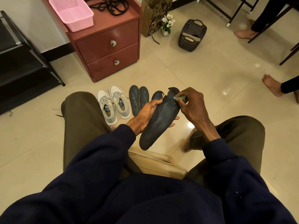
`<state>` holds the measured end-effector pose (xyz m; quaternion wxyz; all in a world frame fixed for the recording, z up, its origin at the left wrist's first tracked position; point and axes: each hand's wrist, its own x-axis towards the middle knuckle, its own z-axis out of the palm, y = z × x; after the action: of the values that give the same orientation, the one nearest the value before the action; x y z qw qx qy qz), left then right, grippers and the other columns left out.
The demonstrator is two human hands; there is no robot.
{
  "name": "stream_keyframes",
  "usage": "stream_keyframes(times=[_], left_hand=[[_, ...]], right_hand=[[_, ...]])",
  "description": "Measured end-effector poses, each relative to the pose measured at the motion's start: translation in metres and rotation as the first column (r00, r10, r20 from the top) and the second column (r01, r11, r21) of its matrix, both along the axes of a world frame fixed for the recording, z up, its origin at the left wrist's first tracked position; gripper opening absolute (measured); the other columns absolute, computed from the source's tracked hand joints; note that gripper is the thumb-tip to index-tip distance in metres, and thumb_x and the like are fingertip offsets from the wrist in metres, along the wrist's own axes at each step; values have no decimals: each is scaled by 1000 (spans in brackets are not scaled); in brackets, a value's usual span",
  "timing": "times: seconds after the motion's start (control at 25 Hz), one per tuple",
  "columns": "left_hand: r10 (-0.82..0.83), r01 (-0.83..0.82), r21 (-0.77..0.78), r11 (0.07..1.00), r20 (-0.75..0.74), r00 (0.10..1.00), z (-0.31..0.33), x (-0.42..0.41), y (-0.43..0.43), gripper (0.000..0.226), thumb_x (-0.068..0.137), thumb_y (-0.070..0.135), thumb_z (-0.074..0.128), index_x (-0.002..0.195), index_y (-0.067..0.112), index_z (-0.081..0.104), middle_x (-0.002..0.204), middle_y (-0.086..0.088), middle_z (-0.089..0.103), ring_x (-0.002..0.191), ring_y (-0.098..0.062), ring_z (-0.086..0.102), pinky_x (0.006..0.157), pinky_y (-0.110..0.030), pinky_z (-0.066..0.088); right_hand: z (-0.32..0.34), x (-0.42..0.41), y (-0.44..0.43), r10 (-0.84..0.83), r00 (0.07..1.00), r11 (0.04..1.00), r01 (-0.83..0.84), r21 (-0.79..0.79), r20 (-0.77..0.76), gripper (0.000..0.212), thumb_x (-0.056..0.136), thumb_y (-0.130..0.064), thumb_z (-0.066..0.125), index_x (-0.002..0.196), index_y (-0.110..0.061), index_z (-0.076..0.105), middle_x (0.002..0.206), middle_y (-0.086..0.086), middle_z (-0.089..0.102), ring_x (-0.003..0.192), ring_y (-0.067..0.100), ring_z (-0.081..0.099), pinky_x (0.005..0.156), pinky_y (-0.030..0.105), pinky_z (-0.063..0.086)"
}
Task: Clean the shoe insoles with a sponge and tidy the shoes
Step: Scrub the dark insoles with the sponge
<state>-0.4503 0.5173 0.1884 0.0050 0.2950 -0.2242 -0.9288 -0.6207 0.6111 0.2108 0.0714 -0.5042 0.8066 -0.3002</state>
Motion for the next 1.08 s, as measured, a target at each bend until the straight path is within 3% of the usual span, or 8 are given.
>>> stream_keyframes(times=[0.16,0.24,0.36,0.52,0.6,0.72,0.92,1.08], left_hand=[[126,-122,-83,989,55,990,13,-2,0,37,109,36,42,118,8,65,99,-11,78,84,-26,77,74,-43,64],[147,-132,-147,980,100,984,12,-2,1,37,109,36,43,107,7,66,89,-11,79,76,-24,77,65,-37,64],[134,-101,-246,964,119,984,6,1,-3,40,108,41,45,114,9,67,101,-10,79,90,-27,75,83,-39,63],[188,-63,-505,861,201,961,-8,2,-9,46,109,39,42,130,5,62,100,-1,76,92,-13,72,79,-21,58],[213,-87,-519,850,188,959,-10,3,-10,43,109,38,41,129,5,62,104,-4,73,92,-14,71,79,-21,58],[229,-127,-480,868,158,961,-15,0,-14,38,108,40,43,123,12,65,105,-4,75,93,-17,73,80,-26,60],[315,-215,-444,870,164,935,-13,-2,-19,39,108,39,44,124,9,64,103,-5,72,95,-23,70,76,-26,60],[322,-226,-413,882,181,929,-12,-1,-21,32,107,42,46,111,17,67,102,-6,74,92,-23,71,89,-37,59]], right_hand=[[4,23,0,249,966,952,-257,167,63,14,82,-4,79,92,-14,78,95,3,70,82,16,65,69,11,46],[3,23,-3,234,972,957,-234,170,24,13,83,-5,78,92,-15,78,96,3,71,83,16,66,68,12,48],[1,12,-7,57,995,987,-43,155,-88,14,83,-3,76,96,-9,78,101,12,70,90,28,67,77,36,55],[3,34,-1,314,946,914,-324,246,80,13,82,-5,80,91,-14,79,94,2,72,80,13,66,67,22,52],[2,37,-1,336,938,906,-347,242,87,12,82,-7,81,90,-16,80,92,-1,72,78,11,65,66,20,51],[0,15,-1,103,993,988,-96,122,-59,13,83,-5,80,93,-13,77,96,6,70,83,20,66,71,31,55],[3,28,5,324,936,920,-345,186,137,10,82,-12,83,91,-15,80,93,-3,71,78,7,64,71,25,58],[-1,16,2,136,991,988,-136,68,2,11,84,-9,81,93,-14,79,92,2,70,77,13,63,71,33,58]])
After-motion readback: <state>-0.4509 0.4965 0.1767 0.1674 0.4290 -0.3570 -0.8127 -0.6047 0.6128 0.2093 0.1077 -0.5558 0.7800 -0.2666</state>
